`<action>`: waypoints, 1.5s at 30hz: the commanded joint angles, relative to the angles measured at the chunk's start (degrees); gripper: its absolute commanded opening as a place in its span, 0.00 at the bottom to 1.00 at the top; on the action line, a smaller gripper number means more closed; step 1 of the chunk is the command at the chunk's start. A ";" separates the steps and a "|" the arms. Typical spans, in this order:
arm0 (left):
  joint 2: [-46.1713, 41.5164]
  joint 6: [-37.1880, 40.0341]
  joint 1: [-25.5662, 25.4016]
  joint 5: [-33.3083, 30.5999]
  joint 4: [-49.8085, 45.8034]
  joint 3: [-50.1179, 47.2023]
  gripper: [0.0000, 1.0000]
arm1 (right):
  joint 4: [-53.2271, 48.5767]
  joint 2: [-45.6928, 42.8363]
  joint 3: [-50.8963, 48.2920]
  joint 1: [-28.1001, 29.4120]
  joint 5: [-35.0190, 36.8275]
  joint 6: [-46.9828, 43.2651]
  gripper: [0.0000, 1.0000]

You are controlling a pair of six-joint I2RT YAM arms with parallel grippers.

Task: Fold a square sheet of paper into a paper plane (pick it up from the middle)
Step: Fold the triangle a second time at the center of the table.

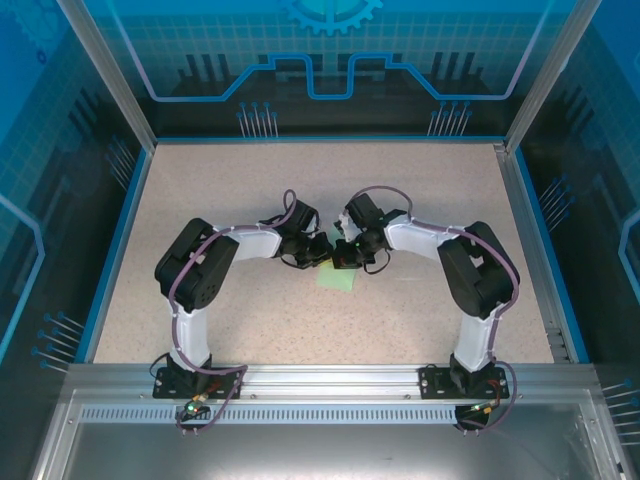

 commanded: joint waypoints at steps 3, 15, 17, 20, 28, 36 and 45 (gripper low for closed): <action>1.11 -0.58 0.03 -2.85 -4.88 -0.47 0.10 | -0.64 3.85 0.30 0.16 1.53 -0.59 0.00; 1.28 -2.25 -0.01 -5.26 -7.10 -0.65 0.09 | -1.03 3.84 -4.90 0.15 2.52 -0.92 0.00; 1.28 -2.38 0.04 -6.40 -8.19 -0.56 0.09 | -1.28 2.61 -6.33 0.22 1.75 -1.03 0.00; 1.51 -2.49 0.07 -7.62 -9.44 -0.59 0.09 | -1.54 0.49 -8.84 0.19 0.93 -1.05 0.00; 1.81 -2.72 0.02 -8.33 -9.72 -1.00 0.08 | -1.84 -2.95 -15.29 0.31 -1.26 -0.42 0.00; 1.72 -2.82 0.00 -8.50 -9.68 -1.13 0.08 | -2.92 -6.88 -20.53 0.24 -2.16 -0.06 0.00; 1.38 -2.43 0.01 -8.18 -9.32 -1.02 0.08 | -4.18 -11.30 -21.88 -0.02 -1.43 0.18 0.00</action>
